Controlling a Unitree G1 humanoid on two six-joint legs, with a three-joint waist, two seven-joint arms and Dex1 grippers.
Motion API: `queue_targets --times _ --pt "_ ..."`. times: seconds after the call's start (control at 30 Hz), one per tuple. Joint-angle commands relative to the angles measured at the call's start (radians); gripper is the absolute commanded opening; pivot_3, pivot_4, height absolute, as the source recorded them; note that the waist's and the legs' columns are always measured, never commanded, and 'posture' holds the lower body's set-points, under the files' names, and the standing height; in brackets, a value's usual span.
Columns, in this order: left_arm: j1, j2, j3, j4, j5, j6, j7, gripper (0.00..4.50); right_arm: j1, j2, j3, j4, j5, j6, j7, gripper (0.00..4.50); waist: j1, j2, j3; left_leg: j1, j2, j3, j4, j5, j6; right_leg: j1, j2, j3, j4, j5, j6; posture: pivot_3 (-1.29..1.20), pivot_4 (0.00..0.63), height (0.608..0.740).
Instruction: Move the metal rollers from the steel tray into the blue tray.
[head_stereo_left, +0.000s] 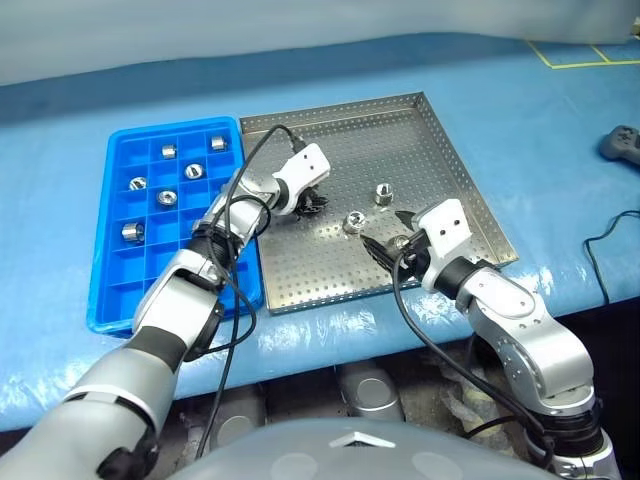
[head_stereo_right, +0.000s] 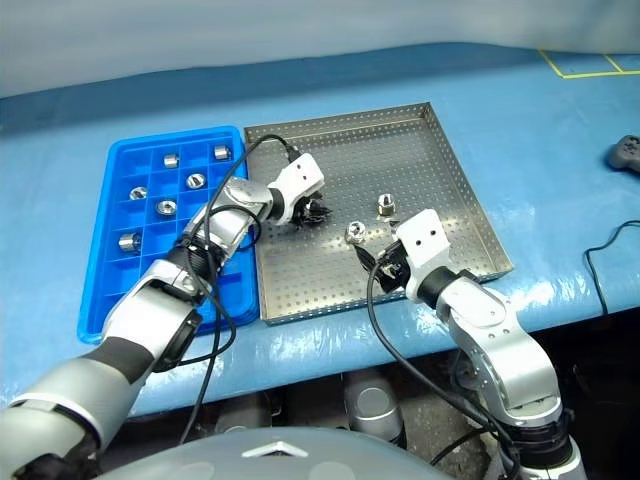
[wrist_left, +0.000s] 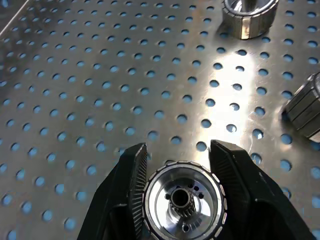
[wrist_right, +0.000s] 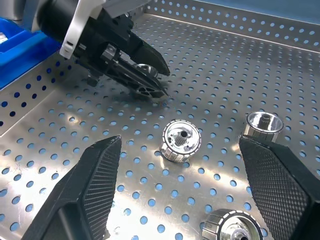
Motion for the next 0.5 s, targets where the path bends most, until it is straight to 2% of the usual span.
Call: queue_targets --times 0.03,0.17,0.5 --pt "-0.005 0.012 0.031 -0.059 -0.004 -0.007 0.002 3.1 -0.013 -0.001 0.002 -0.02 -0.001 -0.018 0.011 3.93 0.008 0.0 0.0 0.0 0.0 0.0 0.0 0.0 0.0 0.0 0.0 0.0 0.0 0.0 0.0 -0.21 0.15 0.74" --pt "0.002 0.018 0.046 -0.074 -0.014 0.005 -0.002 4.43 -0.015 0.0 0.005 -0.017 -0.004 -0.021 0.014 3.93 0.02 0.0 0.0 -0.001 0.0 0.0 0.0 0.0 0.0 0.0 -0.001 0.0 -0.002 0.0 0.0 -0.2 0.15 0.74" --pt "0.003 0.032 0.034 -0.074 0.018 0.034 0.015 4.47 -0.02 0.003 0.01 -0.012 -0.01 -0.025 0.022 3.93 0.037 0.0 0.0 -0.001 0.0 0.0 0.0 0.0 0.0 0.0 -0.001 0.0 -0.002 0.0 0.0 -0.2 0.15 0.74"
